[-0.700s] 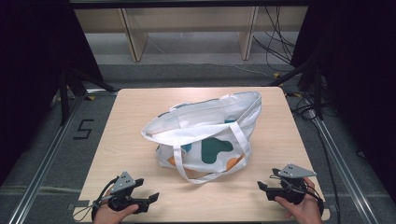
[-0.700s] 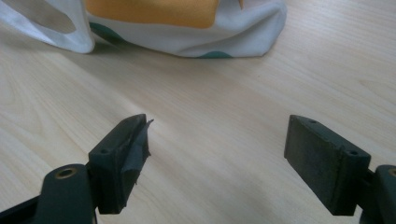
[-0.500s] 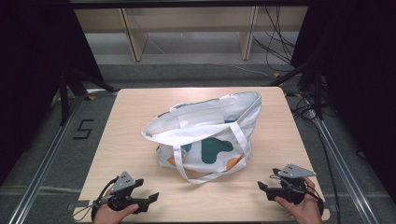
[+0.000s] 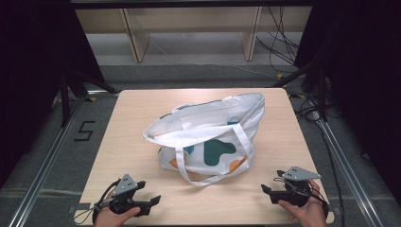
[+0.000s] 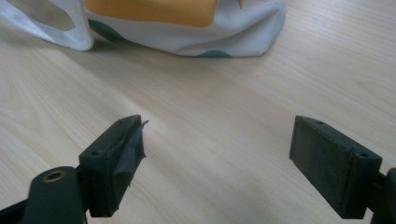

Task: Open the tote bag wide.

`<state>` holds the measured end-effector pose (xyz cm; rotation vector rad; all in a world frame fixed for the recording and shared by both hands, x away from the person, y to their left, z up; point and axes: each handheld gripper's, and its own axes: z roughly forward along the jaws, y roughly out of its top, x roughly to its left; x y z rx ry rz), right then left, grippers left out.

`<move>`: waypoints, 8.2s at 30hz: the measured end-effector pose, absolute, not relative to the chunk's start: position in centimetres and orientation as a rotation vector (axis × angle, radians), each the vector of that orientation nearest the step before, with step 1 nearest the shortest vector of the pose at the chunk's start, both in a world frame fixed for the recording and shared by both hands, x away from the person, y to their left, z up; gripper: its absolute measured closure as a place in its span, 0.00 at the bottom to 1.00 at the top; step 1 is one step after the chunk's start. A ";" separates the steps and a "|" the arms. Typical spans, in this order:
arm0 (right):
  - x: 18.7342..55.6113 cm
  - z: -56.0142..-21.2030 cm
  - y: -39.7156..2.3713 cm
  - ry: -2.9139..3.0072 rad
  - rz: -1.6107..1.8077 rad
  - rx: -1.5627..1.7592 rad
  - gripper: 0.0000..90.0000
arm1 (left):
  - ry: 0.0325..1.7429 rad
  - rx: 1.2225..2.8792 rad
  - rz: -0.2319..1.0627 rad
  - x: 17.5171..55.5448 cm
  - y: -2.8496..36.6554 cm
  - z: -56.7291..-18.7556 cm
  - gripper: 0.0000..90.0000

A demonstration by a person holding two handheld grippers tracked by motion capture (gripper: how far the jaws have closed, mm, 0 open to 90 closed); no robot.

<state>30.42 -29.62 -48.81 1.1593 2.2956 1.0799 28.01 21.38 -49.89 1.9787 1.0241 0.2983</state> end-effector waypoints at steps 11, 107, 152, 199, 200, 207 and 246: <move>30.3 -48.2 -29.4 2.268 1.107 1.144 0.33 | 0.971 1.956 0.304 28.1 21.5 -49.3 0.26; 43.6 -44.9 -25.2 2.351 1.003 0.990 1.00 | 1.072 1.945 0.338 44.3 18.9 -45.6 0.97; 34.9 -47.4 -17.2 2.898 0.894 0.486 1.00 | 1.122 2.097 0.195 53.1 10.4 -43.2 0.98; 41.7 -38.1 -17.4 2.341 1.209 0.589 1.00 | 0.937 2.189 0.306 47.8 12.2 -41.9 0.94; 42.5 -37.8 -17.9 2.320 1.209 0.632 1.00 | 0.949 2.184 0.293 47.6 12.8 -42.0 0.94; 48.0 -40.4 -21.1 2.304 0.962 0.857 1.00 | 1.002 2.164 0.296 46.6 16.0 -44.4 0.95; 40.6 -44.4 -18.5 2.761 1.018 0.626 1.00 | 1.059 2.288 0.235 53.1 8.8 -43.7 0.99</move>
